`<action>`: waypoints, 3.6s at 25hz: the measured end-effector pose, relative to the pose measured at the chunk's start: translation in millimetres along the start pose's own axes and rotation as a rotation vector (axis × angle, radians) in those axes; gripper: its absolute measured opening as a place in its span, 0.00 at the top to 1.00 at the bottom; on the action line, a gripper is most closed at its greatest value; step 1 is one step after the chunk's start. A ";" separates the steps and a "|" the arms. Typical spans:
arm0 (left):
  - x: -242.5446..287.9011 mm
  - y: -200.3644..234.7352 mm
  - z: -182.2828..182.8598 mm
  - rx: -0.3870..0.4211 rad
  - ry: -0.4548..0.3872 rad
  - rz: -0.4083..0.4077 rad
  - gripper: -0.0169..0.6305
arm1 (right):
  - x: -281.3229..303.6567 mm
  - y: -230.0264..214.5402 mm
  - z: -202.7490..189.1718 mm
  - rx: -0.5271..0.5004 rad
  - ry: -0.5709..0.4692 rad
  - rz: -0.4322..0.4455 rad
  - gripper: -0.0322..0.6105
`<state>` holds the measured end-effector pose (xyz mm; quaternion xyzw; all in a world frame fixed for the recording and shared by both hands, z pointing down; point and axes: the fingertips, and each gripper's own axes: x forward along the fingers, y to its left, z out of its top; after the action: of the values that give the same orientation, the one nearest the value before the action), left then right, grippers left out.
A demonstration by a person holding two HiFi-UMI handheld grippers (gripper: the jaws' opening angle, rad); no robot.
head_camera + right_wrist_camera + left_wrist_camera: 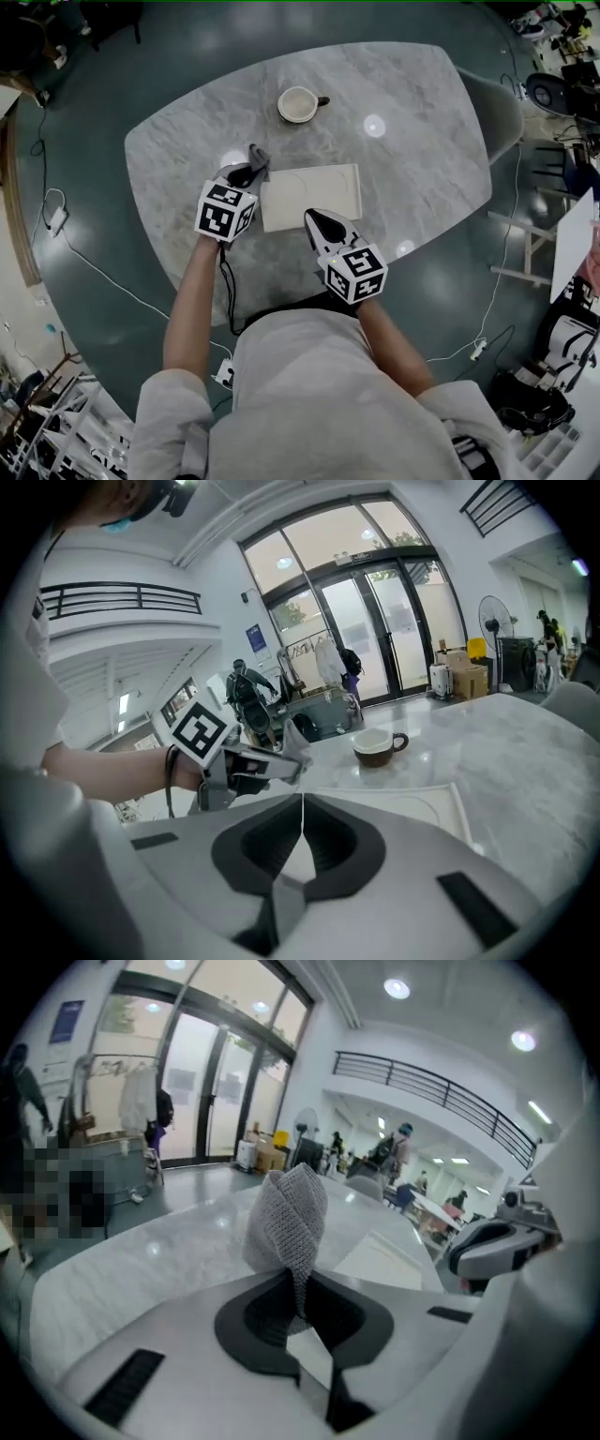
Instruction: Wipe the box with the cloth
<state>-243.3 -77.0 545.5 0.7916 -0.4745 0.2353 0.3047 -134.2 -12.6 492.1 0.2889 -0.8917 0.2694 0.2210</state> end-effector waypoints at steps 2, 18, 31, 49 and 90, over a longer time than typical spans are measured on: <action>-20.7 -4.9 0.0 -0.065 -0.073 0.061 0.92 | -5.2 -1.0 7.1 -0.034 -0.022 -0.019 0.91; -78.1 -148.2 -9.7 -0.127 -0.228 0.270 0.92 | -102.8 -22.7 31.1 -0.161 -0.182 -0.063 0.91; -131.9 -260.1 30.1 -0.117 -0.452 0.462 0.92 | -214.6 -34.3 52.8 -0.239 -0.353 0.028 0.91; -253.3 -301.2 57.7 -0.006 -0.653 0.524 0.92 | -297.5 51.8 93.8 -0.383 -0.558 -0.018 0.91; -266.6 -294.1 77.0 0.067 -0.737 0.409 0.92 | -313.3 69.2 109.8 -0.448 -0.618 -0.131 0.91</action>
<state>-90.8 137.8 238.7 0.7216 -0.6913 0.0076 0.0358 26.2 92.3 212.2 0.3576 -0.9326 -0.0468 0.0162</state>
